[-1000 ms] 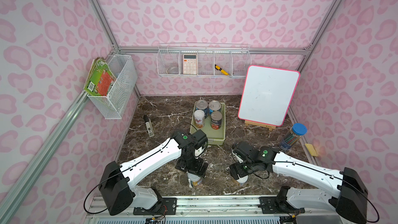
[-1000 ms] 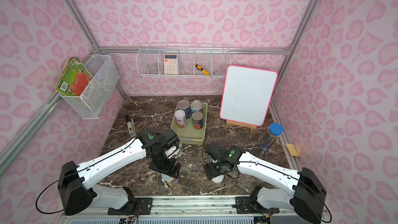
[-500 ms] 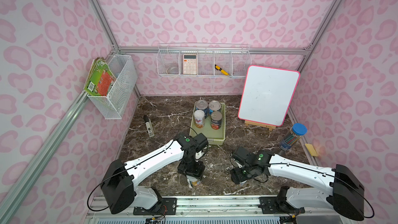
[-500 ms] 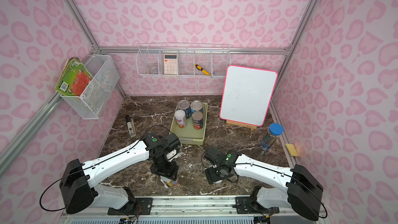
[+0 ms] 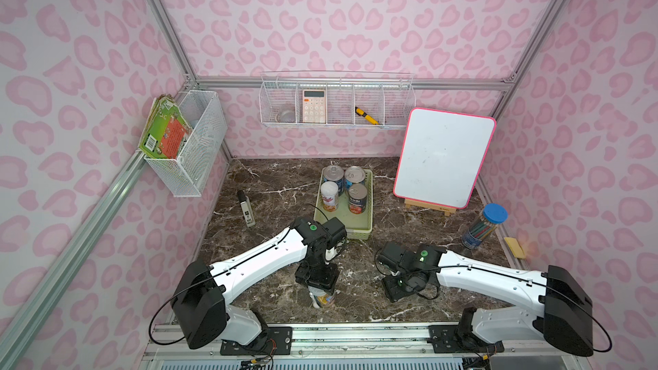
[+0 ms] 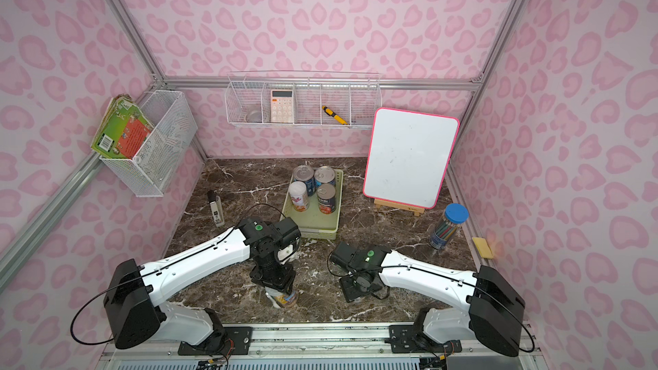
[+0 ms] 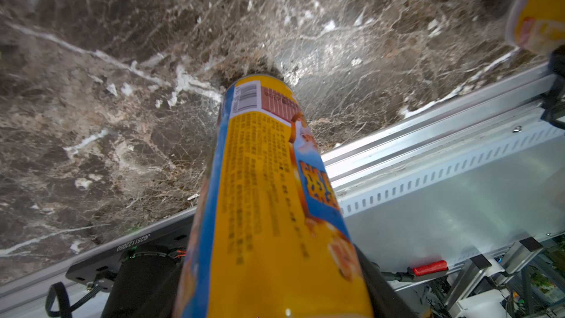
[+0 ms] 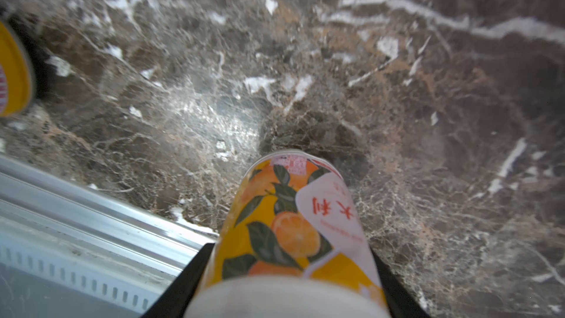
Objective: Put the canned food in the basket
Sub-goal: Pick up the canned food from the center of the board, then place the canned food in the basket.
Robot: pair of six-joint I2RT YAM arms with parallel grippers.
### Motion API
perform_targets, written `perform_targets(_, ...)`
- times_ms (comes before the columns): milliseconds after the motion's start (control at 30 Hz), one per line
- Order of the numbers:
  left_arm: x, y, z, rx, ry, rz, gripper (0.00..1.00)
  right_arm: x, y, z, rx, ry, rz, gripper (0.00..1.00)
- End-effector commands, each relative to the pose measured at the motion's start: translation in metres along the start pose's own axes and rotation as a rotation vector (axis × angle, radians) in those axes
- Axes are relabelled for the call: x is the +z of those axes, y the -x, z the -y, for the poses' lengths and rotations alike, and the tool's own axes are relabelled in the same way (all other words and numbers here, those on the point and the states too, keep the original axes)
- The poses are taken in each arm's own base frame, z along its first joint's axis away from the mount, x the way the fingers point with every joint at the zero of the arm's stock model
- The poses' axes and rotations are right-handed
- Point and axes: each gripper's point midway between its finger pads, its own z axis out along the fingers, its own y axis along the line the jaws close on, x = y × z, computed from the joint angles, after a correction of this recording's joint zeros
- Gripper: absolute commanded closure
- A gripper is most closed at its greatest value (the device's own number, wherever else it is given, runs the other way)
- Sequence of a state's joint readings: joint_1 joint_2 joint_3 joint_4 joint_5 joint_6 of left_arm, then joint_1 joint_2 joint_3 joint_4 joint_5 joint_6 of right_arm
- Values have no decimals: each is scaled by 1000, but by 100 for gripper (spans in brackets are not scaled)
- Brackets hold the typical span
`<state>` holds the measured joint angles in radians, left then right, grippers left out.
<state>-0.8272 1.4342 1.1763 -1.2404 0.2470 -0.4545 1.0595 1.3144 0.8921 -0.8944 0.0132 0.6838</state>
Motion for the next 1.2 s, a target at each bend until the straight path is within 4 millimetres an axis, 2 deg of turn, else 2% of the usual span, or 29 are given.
perform_targets(0, -15, -1, -3, 27, 31, 6, 94, -14, 13, 6, -36, -48, 30, 48)
perform_targets(133, -41, 7, -7, 17, 76, 55, 97, -39, 47, 1, -74, -38, 103, 48)
perform_targets(333, -98, 35, -13, 28, 122, 192, 98, -77, 118, 1, -119, -34, 249, 48)
perform_targets(433, -123, 54, -15, 45, 132, 260, 99, -85, 156, 2, -138, -33, 305, 48)
perform_targets(667, -160, 117, -22, 71, 149, 367, 100, -70, 229, -1, -193, -34, 313, 47)
perform_targets(767, -162, 143, -23, 85, 158, 369, 100, -57, 250, -1, -209, -29, 295, 46)
perform_targets(867, -153, 160, -26, 85, 158, 342, 100, -44, 262, -3, -228, -21, 266, 46)
perform_targets(1000, -139, 171, -33, 67, 153, 301, 100, -29, 267, -2, -255, -46, 203, 46)
perform_targets(1167, -133, 181, -46, 50, 173, 290, 100, -17, 266, 4, -260, -52, 164, 45)
